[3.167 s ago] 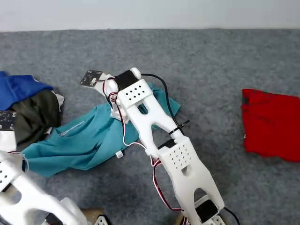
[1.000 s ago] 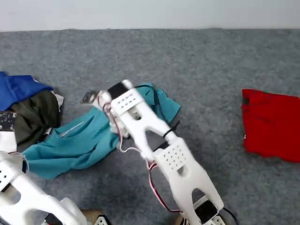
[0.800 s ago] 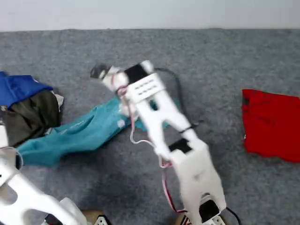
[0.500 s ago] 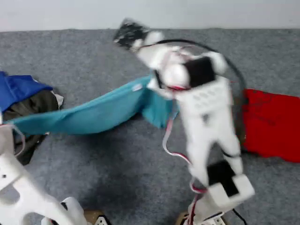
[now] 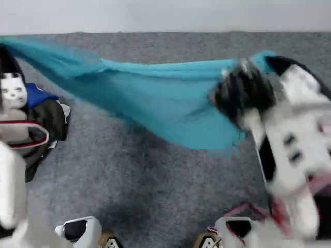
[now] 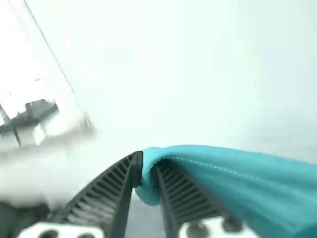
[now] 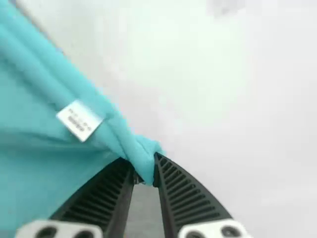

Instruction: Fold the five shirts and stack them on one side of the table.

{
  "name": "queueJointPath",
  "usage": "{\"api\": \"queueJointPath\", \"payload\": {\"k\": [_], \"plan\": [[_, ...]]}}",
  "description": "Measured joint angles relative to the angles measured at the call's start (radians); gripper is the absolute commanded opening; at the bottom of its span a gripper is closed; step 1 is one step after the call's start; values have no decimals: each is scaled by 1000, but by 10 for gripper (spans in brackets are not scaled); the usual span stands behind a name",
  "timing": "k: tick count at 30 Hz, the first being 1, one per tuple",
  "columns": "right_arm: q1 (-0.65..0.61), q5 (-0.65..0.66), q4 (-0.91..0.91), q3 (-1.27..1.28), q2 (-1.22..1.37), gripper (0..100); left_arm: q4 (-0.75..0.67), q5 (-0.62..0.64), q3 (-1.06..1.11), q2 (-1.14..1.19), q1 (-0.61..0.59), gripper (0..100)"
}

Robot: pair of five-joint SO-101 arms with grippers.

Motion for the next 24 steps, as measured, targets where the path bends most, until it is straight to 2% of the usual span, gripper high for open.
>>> {"api": "queueJointPath", "payload": {"k": [3, 7, 11, 20, 24], "plan": [[46, 21, -3, 0, -92, 9, -52, -9, -103, -2, 52, 14], [109, 26, -3, -2, -161, 9, -64, -95, -216, -12, 135, 14], [158, 46, -3, -2, -209, 9, -57, -163, -301, -15, 155, 14], [172, 129, -3, -2, -298, 9, 127, -255, -488, -15, 157, 14], [233, 155, -3, -2, -336, 9, 199, -270, -562, -15, 157, 14]]}}
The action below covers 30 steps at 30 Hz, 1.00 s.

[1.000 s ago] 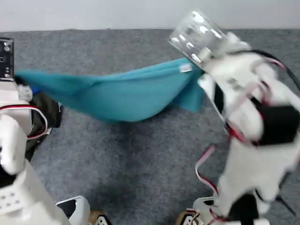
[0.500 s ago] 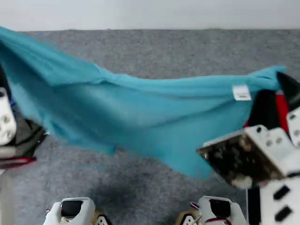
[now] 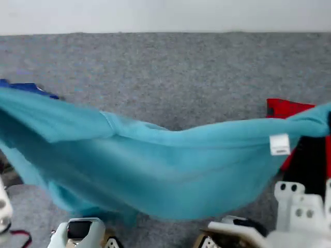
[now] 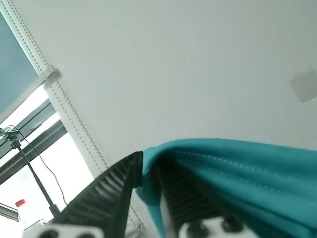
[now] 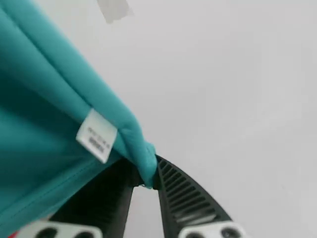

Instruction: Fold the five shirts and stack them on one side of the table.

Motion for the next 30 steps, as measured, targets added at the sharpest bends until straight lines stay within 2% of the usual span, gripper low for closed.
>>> {"api": "queueJointPath", "payload": {"k": [5, 10, 18, 24, 30], "plan": [[78, 3, 3, -2, -14, 10, 97, 0, -40, -2, 2, 14], [87, 3, 37, 41, 8, 10, 147, 0, -29, -2, 9, 14], [71, 3, 38, 288, 141, 10, 132, -5, 267, 52, 9, 14], [-8, 2, -80, 483, 261, 9, -51, -5, 608, 170, 11, 14], [-28, 0, -373, 724, 379, 9, -365, -8, 865, 299, 11, 14]]}}
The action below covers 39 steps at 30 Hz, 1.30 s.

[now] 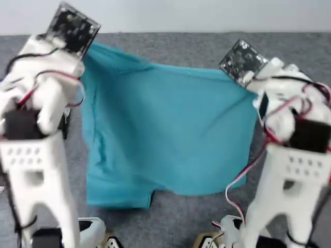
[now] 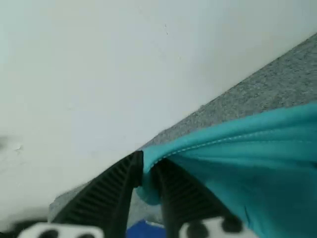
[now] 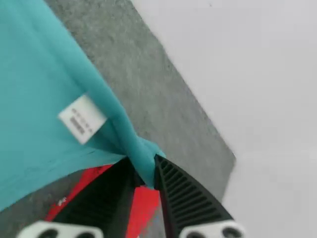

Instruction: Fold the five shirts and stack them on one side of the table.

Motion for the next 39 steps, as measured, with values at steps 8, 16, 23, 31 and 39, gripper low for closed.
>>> {"api": "queueJointPath", "payload": {"k": [8, 16, 23, 31, 39], "plan": [[-32, -2, -436, 135, 218, 9, -368, 0, 44, 265, 2, 14], [-110, 0, -847, 137, 448, 9, -663, -100, 44, 466, 0, 14], [-147, 5, -1063, 137, 565, 9, -789, -161, 44, 539, -5, 14], [-147, 5, -1082, 137, 571, 9, -717, -164, 44, 539, -9, 14], [-147, 5, -865, 137, 571, 9, -413, -170, 44, 534, -15, 14]]}}
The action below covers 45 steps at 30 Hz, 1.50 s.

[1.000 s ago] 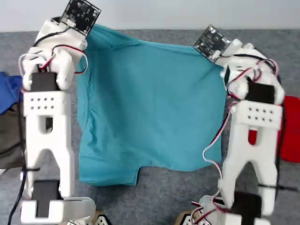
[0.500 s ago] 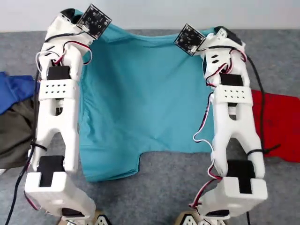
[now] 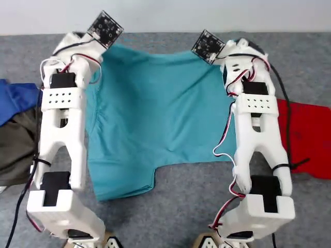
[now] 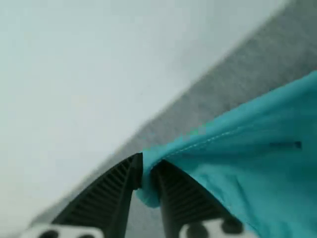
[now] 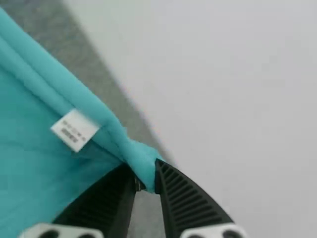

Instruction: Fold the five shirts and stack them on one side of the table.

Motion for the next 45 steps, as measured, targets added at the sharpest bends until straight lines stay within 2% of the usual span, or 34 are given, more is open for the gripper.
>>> {"api": "queueJointPath", "payload": {"k": [8, 14, 19, 23, 27, 36, 45], "plan": [[0, -2, 350, 0, -66, 9, 445, -3, 0, -100, 21, 14], [2, -2, 598, 0, -129, 9, 767, -84, 0, -183, 25, 14], [2, -2, 796, 0, -161, 11, 973, -92, 0, -239, 28, 14], [2, -2, 939, 0, -163, 11, 1007, -94, 80, -284, 28, 14], [18, -3, 1022, 35, -163, 11, 1011, -158, 279, -361, 41, 14], [51, -3, 1037, 192, -164, 11, 1008, -176, 690, -520, 75, 15], [120, -3, 1036, 207, -164, 11, 988, -176, 807, -535, 75, 15]]}}
